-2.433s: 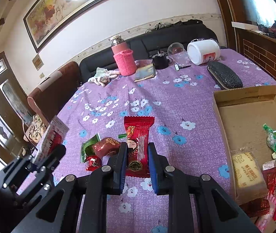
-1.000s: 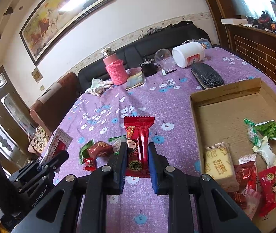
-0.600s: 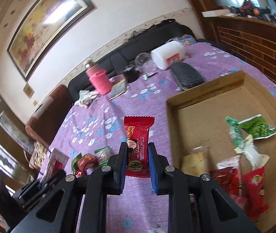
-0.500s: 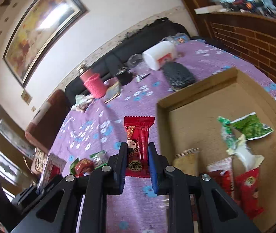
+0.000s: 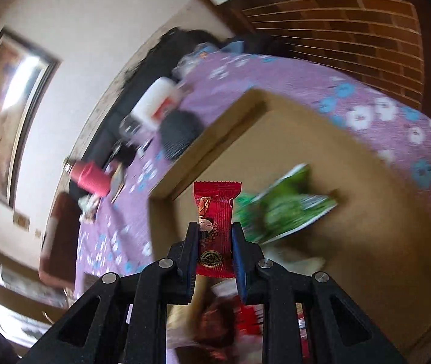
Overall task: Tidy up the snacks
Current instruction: 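Carry the white packet and red packet over the cardboard tray, then lower both packets into the tray and open both tools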
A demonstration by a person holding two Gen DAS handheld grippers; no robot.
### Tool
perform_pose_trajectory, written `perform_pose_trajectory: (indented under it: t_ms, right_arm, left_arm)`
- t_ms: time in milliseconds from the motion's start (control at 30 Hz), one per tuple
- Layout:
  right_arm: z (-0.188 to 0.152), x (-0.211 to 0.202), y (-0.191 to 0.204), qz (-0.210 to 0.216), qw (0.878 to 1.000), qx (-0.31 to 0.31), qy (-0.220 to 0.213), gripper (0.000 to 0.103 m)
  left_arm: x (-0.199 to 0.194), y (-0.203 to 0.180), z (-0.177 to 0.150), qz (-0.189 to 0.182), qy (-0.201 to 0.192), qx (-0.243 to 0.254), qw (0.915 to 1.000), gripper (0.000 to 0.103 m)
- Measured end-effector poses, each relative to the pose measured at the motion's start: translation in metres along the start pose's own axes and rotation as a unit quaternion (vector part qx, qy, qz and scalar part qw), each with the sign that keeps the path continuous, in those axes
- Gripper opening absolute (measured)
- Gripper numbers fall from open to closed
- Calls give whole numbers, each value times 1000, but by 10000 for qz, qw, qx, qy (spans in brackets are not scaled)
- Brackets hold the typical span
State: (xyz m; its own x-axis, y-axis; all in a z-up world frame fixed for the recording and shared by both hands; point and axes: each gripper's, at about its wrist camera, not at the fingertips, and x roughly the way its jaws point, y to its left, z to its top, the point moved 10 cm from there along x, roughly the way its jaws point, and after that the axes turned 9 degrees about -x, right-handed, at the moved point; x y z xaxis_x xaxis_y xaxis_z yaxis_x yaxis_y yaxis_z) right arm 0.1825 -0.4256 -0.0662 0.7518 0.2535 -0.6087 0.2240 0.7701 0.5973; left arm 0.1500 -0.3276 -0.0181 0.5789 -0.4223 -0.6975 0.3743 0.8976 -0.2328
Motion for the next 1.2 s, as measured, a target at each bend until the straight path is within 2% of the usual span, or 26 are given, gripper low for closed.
perform_pose_trajectory:
  t_ms: [133, 233, 367, 1033, 1200]
  right_arm:
    - [4, -1, -18, -169, 9997, 181, 59, 21]
    - [3, 2, -19, -285, 9994, 153, 119, 21]
    - [1, 3, -19, -403, 9990, 89, 174, 21]
    - [0, 2, -8, -688, 9971, -301, 87, 25]
    - [5, -7, -7, -736, 9967, -328, -78, 28]
  left_arm:
    - [31, -13, -16, -110, 321, 46, 9994, 12]
    - [39, -17, -20, -221, 373, 72, 9990, 12]
    - [39, -18, -23, -395, 388, 130, 9984, 12]
    - [30, -16, -28, -695, 358, 27, 9969, 12]
    - [22, -15, -23, -765, 243, -55, 9968, 21]
